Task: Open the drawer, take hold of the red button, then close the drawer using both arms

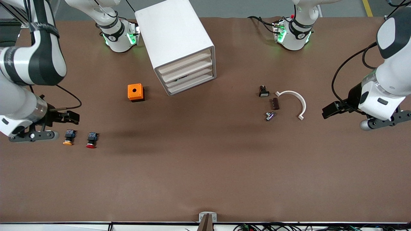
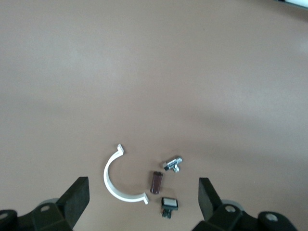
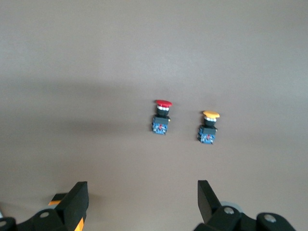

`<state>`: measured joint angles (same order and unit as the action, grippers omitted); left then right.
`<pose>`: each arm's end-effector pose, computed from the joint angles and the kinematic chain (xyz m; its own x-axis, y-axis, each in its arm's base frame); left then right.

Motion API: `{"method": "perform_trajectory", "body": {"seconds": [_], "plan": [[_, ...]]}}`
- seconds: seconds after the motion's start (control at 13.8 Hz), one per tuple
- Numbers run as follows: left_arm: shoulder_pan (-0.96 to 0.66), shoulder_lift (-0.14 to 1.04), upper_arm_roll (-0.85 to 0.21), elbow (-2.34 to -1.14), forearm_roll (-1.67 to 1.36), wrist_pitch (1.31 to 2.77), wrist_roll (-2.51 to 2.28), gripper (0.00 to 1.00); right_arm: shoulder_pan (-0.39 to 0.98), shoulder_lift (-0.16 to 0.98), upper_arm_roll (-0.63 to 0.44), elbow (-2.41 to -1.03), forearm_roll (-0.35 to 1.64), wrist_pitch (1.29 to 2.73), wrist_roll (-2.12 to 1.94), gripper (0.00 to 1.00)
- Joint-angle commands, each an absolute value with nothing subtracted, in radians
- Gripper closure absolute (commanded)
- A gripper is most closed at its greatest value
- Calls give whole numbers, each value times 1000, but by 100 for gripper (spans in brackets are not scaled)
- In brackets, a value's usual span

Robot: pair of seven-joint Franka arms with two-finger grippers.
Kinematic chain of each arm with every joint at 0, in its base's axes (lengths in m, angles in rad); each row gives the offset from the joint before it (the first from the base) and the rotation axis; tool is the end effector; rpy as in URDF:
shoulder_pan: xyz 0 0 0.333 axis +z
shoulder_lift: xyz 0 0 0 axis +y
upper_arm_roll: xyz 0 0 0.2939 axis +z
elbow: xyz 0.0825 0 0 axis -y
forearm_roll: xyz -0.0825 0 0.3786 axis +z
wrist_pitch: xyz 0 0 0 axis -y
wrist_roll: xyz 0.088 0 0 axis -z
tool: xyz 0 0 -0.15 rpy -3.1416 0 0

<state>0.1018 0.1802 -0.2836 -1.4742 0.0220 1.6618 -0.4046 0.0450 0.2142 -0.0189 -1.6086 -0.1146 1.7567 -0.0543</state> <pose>0.5985 -0.0950 0.5125 0.9746 0.2238 0.0022 0.2236 -0.9742 0.0317 0.6086 0.0016 0.4336 0.9922 0.1011 -0.0734 0.1089 -0.9879 0.1109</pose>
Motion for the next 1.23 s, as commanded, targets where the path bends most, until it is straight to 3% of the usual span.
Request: {"method": "perform_trajectory", "body": {"seconds": [0.0,0.22,0.51,0.87,1.16], "plan": [[94,94,-279,-1506,38,1603,-362,0,38,134,-12,-1635,-85,1706,-48,0],[72,-18,-256,-1589,35,1555,-302,0,28,83,-23,-1631,11,1643,-49,0],[-3,-110,-138,-1658,35,1546,-229,0,29,55,-25,-1629,11,1621,-51,0],[-2,-101,-132,-1629,35,1523,-204,0,23,69,-28,-1482,-3,1533,-60,0],[-40,-101,-68,-1626,37,1522,-178,0,0,68,-26,-1465,3,1525,-61,0]]}}
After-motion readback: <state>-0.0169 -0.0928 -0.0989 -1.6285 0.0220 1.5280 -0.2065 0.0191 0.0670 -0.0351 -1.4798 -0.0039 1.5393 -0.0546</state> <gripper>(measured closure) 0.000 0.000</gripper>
